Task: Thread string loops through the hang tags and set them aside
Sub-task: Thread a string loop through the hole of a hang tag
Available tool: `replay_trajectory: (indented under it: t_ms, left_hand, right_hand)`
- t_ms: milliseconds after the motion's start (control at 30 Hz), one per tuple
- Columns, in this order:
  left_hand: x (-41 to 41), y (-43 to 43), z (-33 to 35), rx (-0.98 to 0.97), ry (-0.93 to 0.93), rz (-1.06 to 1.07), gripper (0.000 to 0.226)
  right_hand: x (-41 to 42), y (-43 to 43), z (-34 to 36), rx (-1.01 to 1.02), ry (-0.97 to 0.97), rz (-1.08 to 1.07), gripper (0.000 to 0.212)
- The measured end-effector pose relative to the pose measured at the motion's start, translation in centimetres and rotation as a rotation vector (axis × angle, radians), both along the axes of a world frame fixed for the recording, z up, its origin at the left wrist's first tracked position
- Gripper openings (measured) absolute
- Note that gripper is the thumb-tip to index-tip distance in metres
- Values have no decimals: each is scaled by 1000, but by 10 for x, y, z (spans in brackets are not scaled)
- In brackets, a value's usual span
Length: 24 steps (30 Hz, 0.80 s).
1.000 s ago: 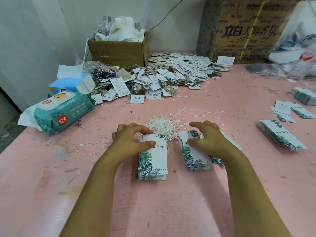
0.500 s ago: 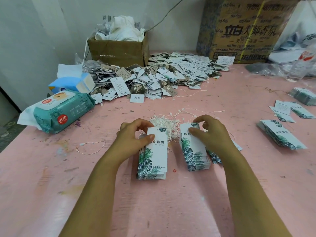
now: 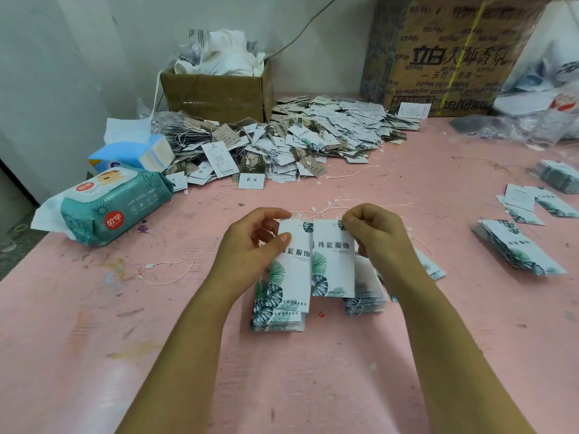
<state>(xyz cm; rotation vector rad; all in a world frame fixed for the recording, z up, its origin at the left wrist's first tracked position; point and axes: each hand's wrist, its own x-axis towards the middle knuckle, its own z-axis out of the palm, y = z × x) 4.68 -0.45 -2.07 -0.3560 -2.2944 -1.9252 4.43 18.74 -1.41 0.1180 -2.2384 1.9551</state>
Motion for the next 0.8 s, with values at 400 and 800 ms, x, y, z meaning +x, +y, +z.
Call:
replay_trajectory:
  t_ms: [400,800]
  left_hand:
    - [3,9,-3,70,-69,-78,34]
    - [6,18,-3,57,-59,1,34]
  right_hand:
    - [5,-23,-5,170,49,18,17]
    - [6,-13,-3,489,374,-79,8]
